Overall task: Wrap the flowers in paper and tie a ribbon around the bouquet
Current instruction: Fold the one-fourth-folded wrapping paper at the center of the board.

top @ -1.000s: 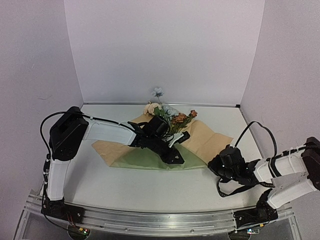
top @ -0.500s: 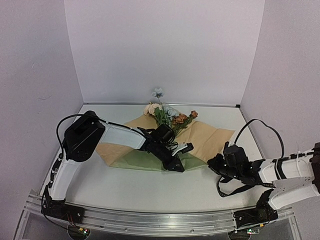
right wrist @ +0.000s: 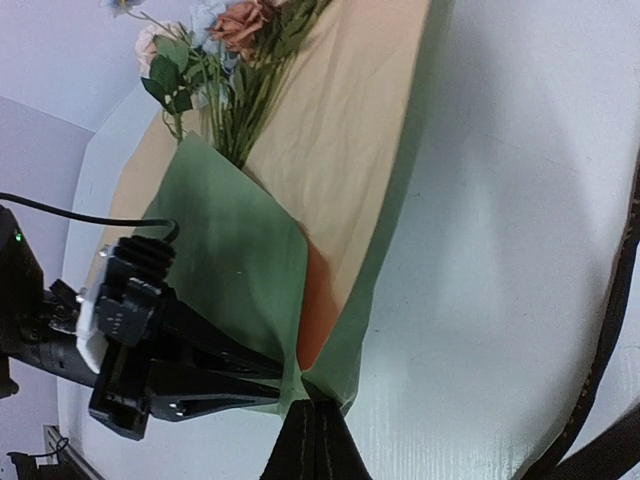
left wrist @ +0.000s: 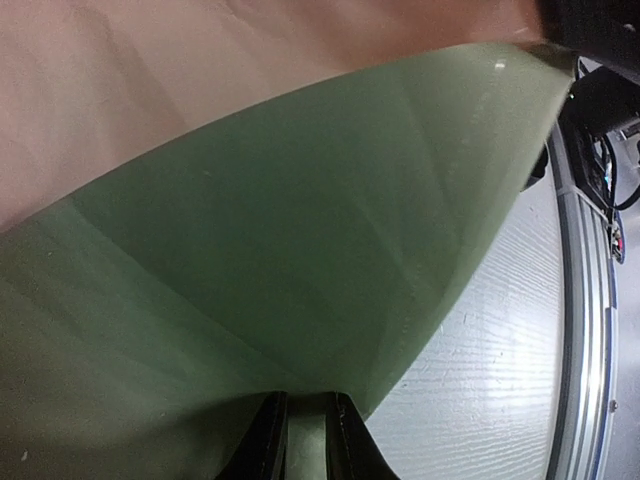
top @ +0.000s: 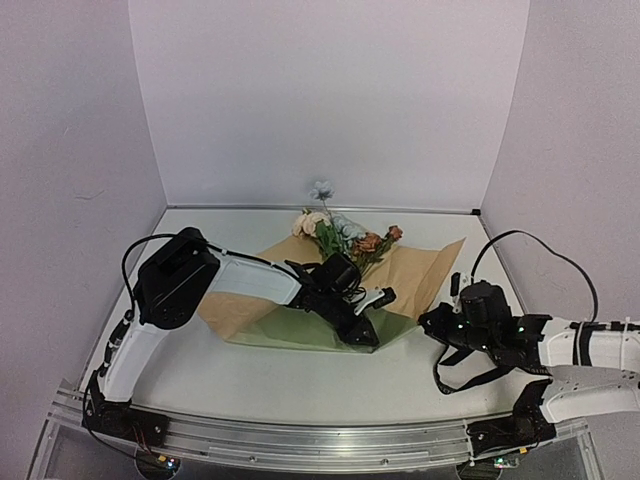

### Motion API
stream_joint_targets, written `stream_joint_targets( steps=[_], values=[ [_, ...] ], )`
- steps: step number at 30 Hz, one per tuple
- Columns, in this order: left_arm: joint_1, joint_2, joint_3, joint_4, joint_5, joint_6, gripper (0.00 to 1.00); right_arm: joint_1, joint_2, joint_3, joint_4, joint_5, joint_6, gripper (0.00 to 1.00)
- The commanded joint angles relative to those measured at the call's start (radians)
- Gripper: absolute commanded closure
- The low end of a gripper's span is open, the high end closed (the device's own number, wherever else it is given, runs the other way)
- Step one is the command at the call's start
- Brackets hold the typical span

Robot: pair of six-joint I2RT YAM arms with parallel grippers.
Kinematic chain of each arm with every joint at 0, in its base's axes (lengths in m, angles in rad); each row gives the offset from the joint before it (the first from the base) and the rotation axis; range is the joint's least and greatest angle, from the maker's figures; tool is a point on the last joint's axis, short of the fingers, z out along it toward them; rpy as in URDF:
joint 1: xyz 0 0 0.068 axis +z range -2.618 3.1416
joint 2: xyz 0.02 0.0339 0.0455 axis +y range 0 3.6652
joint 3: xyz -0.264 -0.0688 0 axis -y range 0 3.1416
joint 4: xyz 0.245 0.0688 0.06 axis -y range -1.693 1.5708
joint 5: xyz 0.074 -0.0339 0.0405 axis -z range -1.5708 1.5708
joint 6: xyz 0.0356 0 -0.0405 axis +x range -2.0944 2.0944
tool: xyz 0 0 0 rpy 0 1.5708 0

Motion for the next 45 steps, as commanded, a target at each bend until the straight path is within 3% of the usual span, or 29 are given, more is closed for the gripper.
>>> stream_joint_targets(
  steps=[1, 10, 16, 27, 34, 45],
  values=[
    [-0.005, 0.001, 0.037, 0.092, -0.105, -0.114, 0.82, 0.004, -0.05, 0.1, -0.194, -0.033, -0.12, 1.0],
    [0.004, -0.18, -0.068, 0.221, -0.173, -0.181, 0.71, 0.004, -0.057, 0.136, -0.346, -0.024, -0.18, 1.0],
    [0.049, -0.381, -0.252, 0.216, -0.161, -0.26, 0.7, 0.004, -0.092, 0.148, -0.428, 0.03, -0.21, 1.0],
    [0.078, -0.686, -0.645, 0.02, -0.222, -0.329, 0.83, 0.001, -0.104, 0.156, -0.497, 0.105, -0.241, 1.0],
    [0.077, -0.701, -0.785, 0.035, -0.277, -0.391, 0.91, 0.001, -0.1, 0.185, -0.516, 0.118, -0.263, 1.0],
    [0.074, -0.574, -0.776, 0.091, -0.283, -0.378, 0.94, 0.002, -0.045, 0.272, -0.542, 0.019, -0.262, 1.0]
  ],
)
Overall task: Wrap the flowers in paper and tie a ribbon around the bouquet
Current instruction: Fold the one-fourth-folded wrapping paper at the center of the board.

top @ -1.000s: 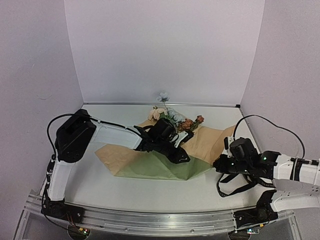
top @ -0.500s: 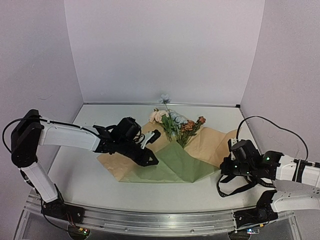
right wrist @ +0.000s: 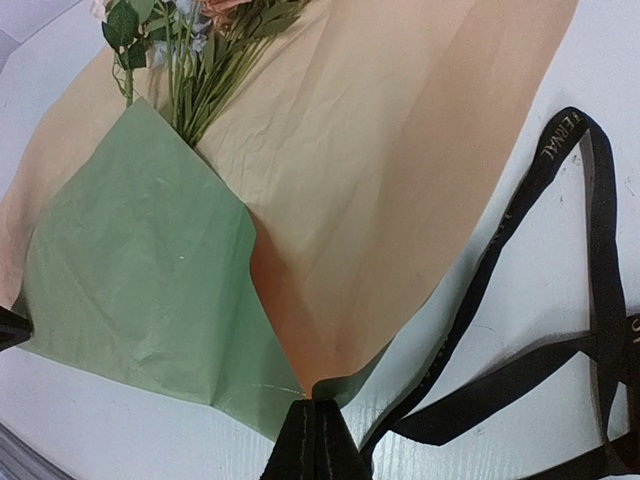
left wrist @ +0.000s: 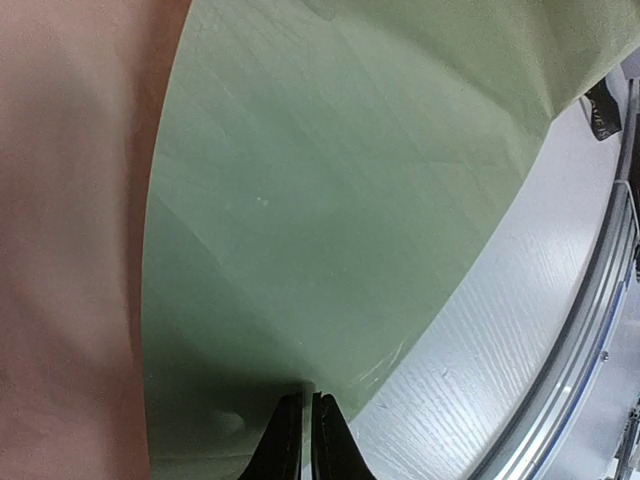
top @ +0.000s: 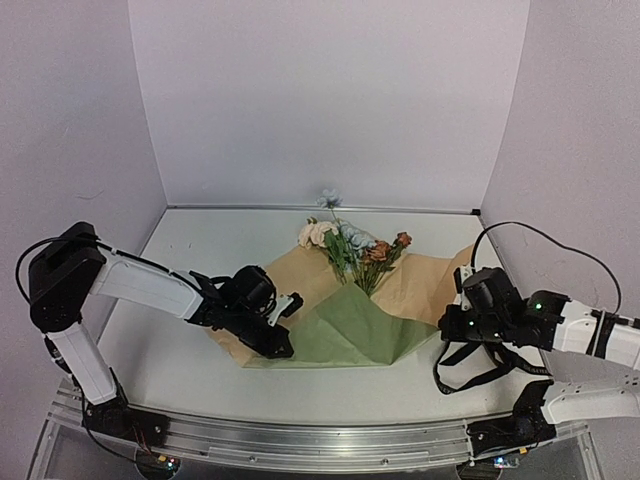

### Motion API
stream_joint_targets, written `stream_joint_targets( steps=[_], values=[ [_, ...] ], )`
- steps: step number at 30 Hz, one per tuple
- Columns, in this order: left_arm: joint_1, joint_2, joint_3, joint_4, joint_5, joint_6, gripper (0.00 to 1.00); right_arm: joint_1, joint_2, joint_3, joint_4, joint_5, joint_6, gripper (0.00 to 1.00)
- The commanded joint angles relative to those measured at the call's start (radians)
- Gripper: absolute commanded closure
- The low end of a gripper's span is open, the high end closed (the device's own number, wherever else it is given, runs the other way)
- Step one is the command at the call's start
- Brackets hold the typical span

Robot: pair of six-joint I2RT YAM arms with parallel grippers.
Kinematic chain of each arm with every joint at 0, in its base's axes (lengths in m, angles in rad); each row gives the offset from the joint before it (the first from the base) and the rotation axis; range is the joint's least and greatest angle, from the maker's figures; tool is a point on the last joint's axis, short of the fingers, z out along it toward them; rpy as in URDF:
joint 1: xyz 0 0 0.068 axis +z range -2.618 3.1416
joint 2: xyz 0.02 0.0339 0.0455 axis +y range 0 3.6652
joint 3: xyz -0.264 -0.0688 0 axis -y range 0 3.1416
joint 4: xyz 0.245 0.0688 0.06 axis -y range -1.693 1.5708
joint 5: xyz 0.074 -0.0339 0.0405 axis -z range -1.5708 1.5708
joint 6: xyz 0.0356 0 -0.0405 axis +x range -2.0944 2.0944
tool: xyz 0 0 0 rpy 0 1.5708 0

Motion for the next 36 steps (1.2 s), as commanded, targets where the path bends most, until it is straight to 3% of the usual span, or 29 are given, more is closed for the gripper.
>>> stream_joint_targets(
  steps=[1, 11, 24, 36],
  values=[
    [-0.004, 0.057, 0.026, 0.042, -0.018, 0.001, 0.94, 0.003, 0.035, 0.077, -0.016, -0.051, -0.003, 1.0],
    [-0.004, 0.075, 0.026, 0.07, -0.019, -0.004, 0.95, 0.057, 0.242, 0.256, 0.053, -0.198, 0.009, 1.0],
    [-0.003, 0.043, 0.019, 0.061, -0.002, 0.011, 0.96, 0.069, 0.681, 0.577, 0.166, -0.588, 0.0, 1.0],
    [0.013, -0.009, 0.066, -0.001, 0.019, 0.014, 0.94, 0.07, 0.883, 0.611, 0.225, -0.618, 0.021, 1.0]
  ],
)
